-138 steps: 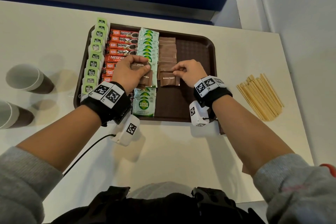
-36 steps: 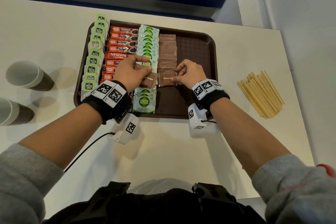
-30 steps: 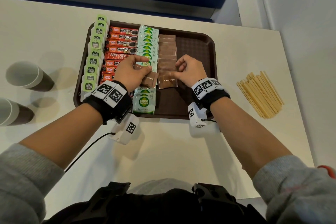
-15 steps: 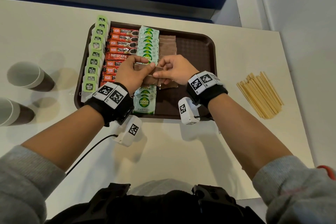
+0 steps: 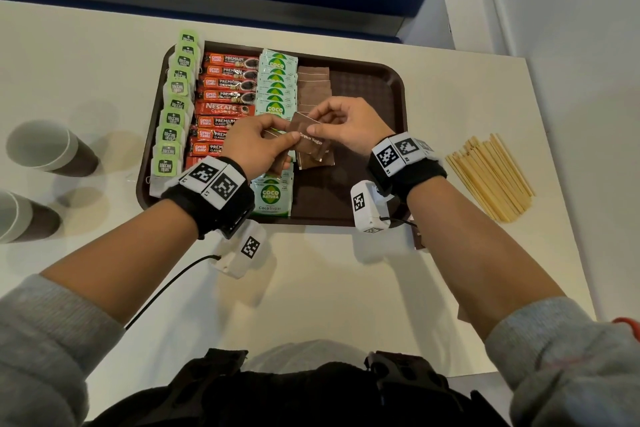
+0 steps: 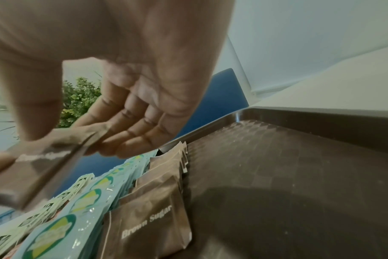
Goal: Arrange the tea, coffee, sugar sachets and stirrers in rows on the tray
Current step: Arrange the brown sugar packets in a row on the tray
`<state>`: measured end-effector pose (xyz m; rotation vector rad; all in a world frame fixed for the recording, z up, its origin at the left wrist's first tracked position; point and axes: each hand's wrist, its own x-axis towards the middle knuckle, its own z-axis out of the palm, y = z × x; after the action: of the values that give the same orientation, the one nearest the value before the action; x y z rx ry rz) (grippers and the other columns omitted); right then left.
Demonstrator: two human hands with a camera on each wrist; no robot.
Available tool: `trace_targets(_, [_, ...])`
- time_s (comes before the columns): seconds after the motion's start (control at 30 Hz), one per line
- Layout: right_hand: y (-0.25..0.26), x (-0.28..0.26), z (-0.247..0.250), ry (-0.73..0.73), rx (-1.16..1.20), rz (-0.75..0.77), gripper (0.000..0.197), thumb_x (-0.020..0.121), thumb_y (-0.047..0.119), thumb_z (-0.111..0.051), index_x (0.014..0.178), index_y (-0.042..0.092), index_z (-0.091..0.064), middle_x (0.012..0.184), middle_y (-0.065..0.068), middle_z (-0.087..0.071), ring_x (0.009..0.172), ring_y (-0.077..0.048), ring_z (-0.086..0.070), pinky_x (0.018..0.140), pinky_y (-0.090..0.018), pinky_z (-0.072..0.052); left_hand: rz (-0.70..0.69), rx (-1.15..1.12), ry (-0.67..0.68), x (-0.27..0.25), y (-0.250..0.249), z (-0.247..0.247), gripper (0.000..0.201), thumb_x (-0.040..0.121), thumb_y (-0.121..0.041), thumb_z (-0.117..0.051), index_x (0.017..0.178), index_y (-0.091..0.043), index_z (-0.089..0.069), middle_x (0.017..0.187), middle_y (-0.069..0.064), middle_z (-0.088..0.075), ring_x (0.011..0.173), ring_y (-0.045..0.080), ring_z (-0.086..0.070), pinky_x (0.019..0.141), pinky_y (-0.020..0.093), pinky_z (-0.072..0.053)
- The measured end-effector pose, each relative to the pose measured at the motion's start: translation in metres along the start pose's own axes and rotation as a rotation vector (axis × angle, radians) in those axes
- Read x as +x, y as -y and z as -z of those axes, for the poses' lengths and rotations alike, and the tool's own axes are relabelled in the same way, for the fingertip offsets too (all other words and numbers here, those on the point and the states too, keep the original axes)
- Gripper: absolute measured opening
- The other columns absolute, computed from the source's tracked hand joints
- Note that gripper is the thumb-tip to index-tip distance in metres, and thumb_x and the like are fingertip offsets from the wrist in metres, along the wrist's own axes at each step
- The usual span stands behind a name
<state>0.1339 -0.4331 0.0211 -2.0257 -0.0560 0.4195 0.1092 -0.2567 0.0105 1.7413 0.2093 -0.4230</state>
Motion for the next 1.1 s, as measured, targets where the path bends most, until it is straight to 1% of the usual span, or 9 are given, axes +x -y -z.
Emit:
trace_targets(0.13, [0.001, 0.001, 0.004, 0.036, -0.058, 0.019, 0.013, 0.078, 0.01, -0.074, 0.088, 0.016, -0.068, 0.075, 0.006, -0.064, 0.07, -0.006, -0.059, 0.074, -0.024, -0.053, 0.003, 0.0, 0.008, -0.002, -0.001, -0.002, 0.005, 0.087, -0.013, -0.067, 0.089, -0.015, -0.062, 0.064, 0.005, -0.063, 0.039, 0.005, -0.059, 0.041, 0.019, -0.051])
trace_targets(0.27, [-0.008, 0.004, 0.007, 0.022, -0.249, -0.017, 0.013, 0.078, 0.013, -0.074, 0.091, 0.017, -0.072, 0.077, 0.005, -0.066, 0.067, -0.002, -0.058, 0.075, -0.019, -0.049, 0.015, 0.019, -0.034, 0.0, 0.003, 0.0, 0.017, 0.089, -0.013, -0.064, 0.106, -0.014, -0.062, 0.067, 0.008, -0.063, 0.043, 0.007, -0.061, 0.046, 0.022, -0.054])
trace_targets(0.37, [-0.015, 0.002, 0.006, 0.069, -0.418, -0.073, 0.018, 0.082, 0.013, -0.071, 0.1, 0.016, -0.073, 0.089, -0.001, -0.069, 0.076, -0.005, -0.059, 0.08, -0.018, -0.045, 0.055, -0.01, -0.06, 0.003, 0.006, 0.004, 0.026, 0.088, -0.008, -0.064, 0.112, -0.015, -0.055, 0.069, 0.008, -0.064, 0.045, 0.008, -0.062, 0.048, 0.024, -0.056])
trace_targets(0.43, [-0.019, 0.001, 0.004, 0.089, -0.491, -0.094, 0.02, 0.084, 0.013, -0.069, 0.104, 0.015, -0.072, 0.092, 0.0, -0.067, 0.084, -0.006, -0.058, 0.08, -0.016, -0.043, 0.073, -0.021, -0.07, 0.004, 0.006, 0.005, 0.03, 0.088, -0.005, -0.063, 0.114, -0.015, -0.053, 0.068, 0.007, -0.063, 0.045, 0.009, -0.062, 0.049, 0.025, -0.057])
trace_targets(0.57, [-0.024, 0.001, -0.002, 0.061, -0.491, -0.117, 0.019, 0.083, 0.013, -0.07, 0.102, 0.016, -0.073, 0.091, 0.002, -0.066, 0.085, -0.007, -0.058, 0.08, -0.016, -0.042, 0.083, -0.027, -0.081, 0.003, 0.005, 0.005, 0.032, 0.087, -0.004, -0.063, 0.115, -0.016, -0.052, 0.068, 0.005, -0.063, 0.046, 0.01, -0.061, 0.051, 0.026, -0.057])
trace_targets(0.77, [-0.03, 0.003, -0.01, -0.046, -0.499, -0.106, 0.014, 0.079, 0.017, -0.075, 0.092, 0.014, -0.074, 0.089, 0.002, -0.062, 0.077, -0.006, -0.054, 0.076, -0.016, -0.04, 0.085, -0.041, -0.071, 0.002, 0.003, 0.004, 0.032, 0.087, -0.002, -0.062, 0.114, -0.015, -0.051, 0.065, 0.005, -0.062, 0.044, 0.009, -0.061, 0.047, 0.024, -0.054])
trace_targets(0.87, [-0.031, 0.004, -0.012, -0.063, -0.497, -0.112, 0.014, 0.077, 0.017, -0.076, 0.09, 0.013, -0.074, 0.084, 0.004, -0.059, 0.071, -0.003, -0.051, 0.072, -0.016, -0.039, 0.091, -0.054, -0.069, 0.002, 0.003, 0.004, 0.031, 0.087, -0.002, -0.062, 0.113, -0.015, -0.051, 0.065, 0.006, -0.061, 0.043, 0.009, -0.06, 0.046, 0.024, -0.053])
trace_targets(1.03, [-0.034, 0.006, -0.014, -0.098, -0.467, -0.126, 0.011, 0.075, 0.015, -0.078, 0.085, 0.014, -0.072, 0.079, 0.003, -0.062, 0.067, -0.002, -0.053, 0.069, -0.016, -0.041, 0.098, -0.057, -0.072, 0.0, 0.003, 0.006, 0.03, 0.087, -0.002, -0.062, 0.112, -0.015, -0.051, 0.066, 0.007, -0.061, 0.043, 0.009, -0.06, 0.046, 0.023, -0.054])
trace_targets(1.1, [-0.034, 0.005, -0.014, -0.106, -0.459, -0.124, 0.011, 0.075, 0.015, -0.078, 0.083, 0.013, -0.071, 0.074, 0.006, -0.06, 0.065, -0.002, -0.053, 0.069, -0.017, -0.041, 0.097, -0.055, -0.073, 0.0, 0.003, 0.006, 0.029, 0.087, -0.002, -0.062, 0.111, -0.015, -0.051, 0.067, 0.007, -0.061, 0.043, 0.009, -0.06, 0.046, 0.024, -0.054])
